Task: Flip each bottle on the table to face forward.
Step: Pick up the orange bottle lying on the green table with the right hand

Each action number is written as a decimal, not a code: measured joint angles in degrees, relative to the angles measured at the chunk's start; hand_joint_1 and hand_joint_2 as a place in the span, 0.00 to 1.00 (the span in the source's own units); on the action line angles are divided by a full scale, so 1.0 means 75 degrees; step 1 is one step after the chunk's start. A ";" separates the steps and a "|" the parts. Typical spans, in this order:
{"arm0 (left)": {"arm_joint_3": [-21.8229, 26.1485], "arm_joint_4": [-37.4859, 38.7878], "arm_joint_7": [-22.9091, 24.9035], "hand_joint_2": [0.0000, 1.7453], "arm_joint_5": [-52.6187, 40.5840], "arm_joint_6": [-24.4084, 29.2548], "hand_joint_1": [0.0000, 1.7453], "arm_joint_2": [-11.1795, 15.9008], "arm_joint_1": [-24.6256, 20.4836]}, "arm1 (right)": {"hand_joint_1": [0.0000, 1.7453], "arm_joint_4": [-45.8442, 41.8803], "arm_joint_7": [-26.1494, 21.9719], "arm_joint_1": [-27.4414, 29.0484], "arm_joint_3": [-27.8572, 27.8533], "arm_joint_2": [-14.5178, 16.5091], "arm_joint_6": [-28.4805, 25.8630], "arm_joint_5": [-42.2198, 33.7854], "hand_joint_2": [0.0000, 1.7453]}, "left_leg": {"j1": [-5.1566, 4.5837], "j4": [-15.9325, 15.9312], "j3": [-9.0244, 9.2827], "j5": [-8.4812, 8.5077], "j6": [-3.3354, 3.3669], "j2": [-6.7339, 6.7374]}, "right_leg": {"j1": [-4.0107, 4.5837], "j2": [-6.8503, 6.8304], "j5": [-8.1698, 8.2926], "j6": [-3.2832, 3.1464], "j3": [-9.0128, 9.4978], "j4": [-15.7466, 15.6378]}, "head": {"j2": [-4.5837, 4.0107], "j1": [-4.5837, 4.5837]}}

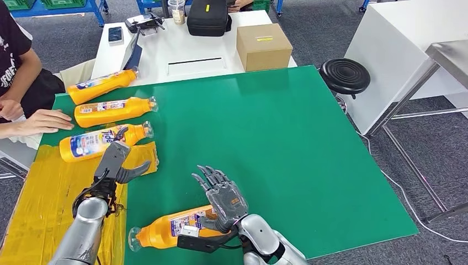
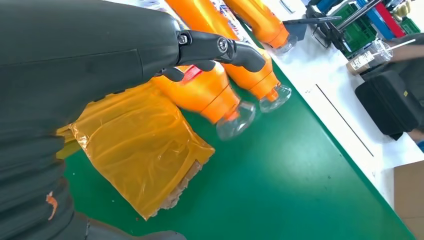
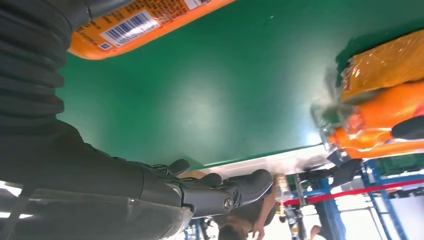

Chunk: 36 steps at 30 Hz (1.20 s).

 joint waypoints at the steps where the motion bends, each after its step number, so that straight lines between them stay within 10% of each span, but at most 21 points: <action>1: -0.0001 0.0000 -0.0001 1.00 0.0016 0.0003 0.00 -0.0007 0.0000 | 0.00 0.0064 -0.0043 -0.0077 0.0036 0.0002 0.0046 -0.0026 1.00 | 0.0000 0.0000 0.0003 0.0000 0.0000 0.0001 | 0.0000 0.0001 0.0000 -0.0001 0.0002 0.0000 | 0.0000 0.0001; 18: 0.0001 0.0133 -0.0154 1.00 0.0192 0.0185 0.00 -0.0039 -0.0006 | 0.00 -0.0512 -0.1300 -0.0399 0.0131 -0.0188 -0.2187 -0.2133 1.00 | -0.0001 0.0001 -0.0021 0.0005 0.0002 -0.0002 | -0.0001 0.0000 0.0011 -0.0003 -0.0015 0.0000 | 0.0000 0.0001; 36: 0.0025 0.0496 -0.0221 1.00 0.0296 0.0262 0.00 -0.0035 -0.0141 | 0.00 -0.0988 -0.1546 -0.0166 0.0686 -0.0249 -0.0013 -0.3625 1.00 | 0.0000 0.0000 -0.0046 0.0005 0.0002 -0.0005 | 0.0000 -0.0001 0.0010 -0.0003 -0.0038 0.0001 | 0.0000 0.0001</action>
